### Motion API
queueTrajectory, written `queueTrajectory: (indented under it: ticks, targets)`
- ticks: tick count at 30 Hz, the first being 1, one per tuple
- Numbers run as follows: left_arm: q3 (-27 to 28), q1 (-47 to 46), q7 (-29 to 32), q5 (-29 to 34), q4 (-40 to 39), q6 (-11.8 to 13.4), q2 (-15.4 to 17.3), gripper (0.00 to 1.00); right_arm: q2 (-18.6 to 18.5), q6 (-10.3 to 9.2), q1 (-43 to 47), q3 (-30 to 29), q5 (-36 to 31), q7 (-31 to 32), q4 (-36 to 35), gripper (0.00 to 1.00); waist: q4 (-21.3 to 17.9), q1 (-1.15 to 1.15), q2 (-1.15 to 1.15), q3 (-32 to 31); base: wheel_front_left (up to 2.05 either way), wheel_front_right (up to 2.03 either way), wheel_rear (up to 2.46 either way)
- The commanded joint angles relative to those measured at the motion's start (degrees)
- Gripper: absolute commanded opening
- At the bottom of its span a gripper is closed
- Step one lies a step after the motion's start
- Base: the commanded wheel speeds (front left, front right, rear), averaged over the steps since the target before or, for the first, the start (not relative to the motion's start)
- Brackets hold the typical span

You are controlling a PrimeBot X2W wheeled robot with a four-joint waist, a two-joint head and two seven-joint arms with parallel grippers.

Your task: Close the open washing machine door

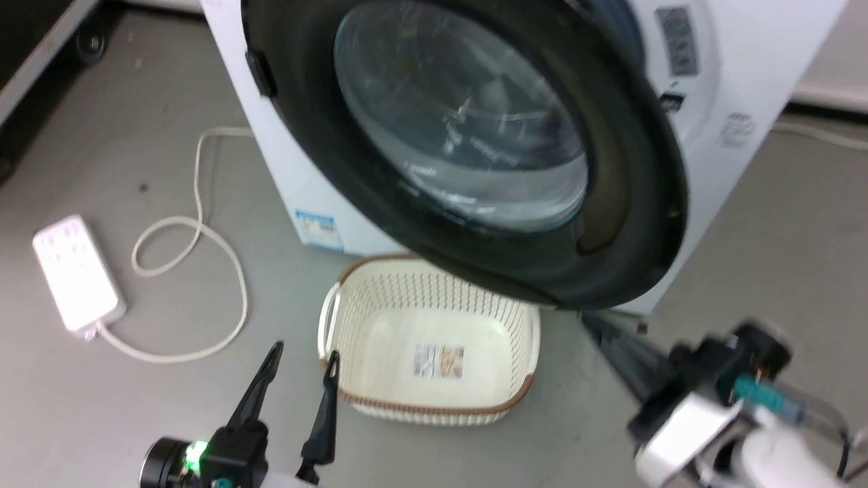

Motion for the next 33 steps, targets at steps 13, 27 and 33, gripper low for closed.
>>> queueTrajectory:
  ticks: [13, 27, 33]
  targets:
    - [-1.67, -6.57, -0.25, 0.27, -0.09, -0.25, -2.19, 1.00, -11.62, 0.05, -20.66, 0.84, 13.02, 0.38, 10.64, 0.00, 5.73, -0.01, -0.01, 10.24, 0.00, 0.00, 0.00]
    - [-3.13, -9.35, -0.25, 0.49, -0.63, -0.06, -2.83, 1.00, -12.86, 0.05, -37.10, -3.17, 17.20, 2.47, 25.74, 0.00, 6.74, -0.01, -0.01, 14.35, 0.00, 0.00, 0.00]
    - [-3.09, -9.18, -0.25, 0.10, -0.31, 0.44, -2.98, 1.00, -11.61, 0.05, -39.36, -3.13, 16.92, 1.11, 30.63, 0.00, 6.45, -0.01, -0.01, 13.10, 0.00, 0.00, 0.00]
